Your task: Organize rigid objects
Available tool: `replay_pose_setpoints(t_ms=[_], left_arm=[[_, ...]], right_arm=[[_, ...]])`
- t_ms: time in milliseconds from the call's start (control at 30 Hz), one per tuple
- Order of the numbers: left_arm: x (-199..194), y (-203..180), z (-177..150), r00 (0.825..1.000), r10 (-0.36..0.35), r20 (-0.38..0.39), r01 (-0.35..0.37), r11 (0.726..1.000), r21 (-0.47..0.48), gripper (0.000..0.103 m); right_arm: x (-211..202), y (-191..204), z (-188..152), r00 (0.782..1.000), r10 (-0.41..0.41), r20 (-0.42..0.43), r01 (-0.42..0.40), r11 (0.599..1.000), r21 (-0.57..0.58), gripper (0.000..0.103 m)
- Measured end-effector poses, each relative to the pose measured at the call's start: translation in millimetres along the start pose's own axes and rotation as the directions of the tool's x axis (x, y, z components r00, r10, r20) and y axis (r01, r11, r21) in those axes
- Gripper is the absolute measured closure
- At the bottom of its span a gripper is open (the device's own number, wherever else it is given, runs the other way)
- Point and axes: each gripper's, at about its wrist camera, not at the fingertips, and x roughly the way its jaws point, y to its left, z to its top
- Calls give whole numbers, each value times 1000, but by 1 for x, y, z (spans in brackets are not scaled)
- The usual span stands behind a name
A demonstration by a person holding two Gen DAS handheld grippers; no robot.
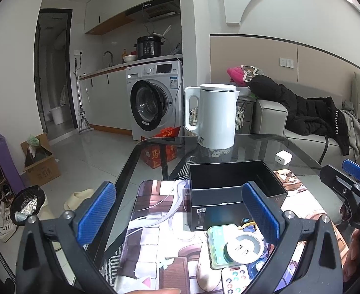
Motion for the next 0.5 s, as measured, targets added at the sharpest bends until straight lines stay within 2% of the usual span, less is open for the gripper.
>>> replay_pose_setpoints(t_ms=[500], left_arm=[[0,5,0,1000,5,-2,-5,1000,-16,0]], right_arm=[[0,-1,-1,1000,5,-5,-5,1000,1,0]])
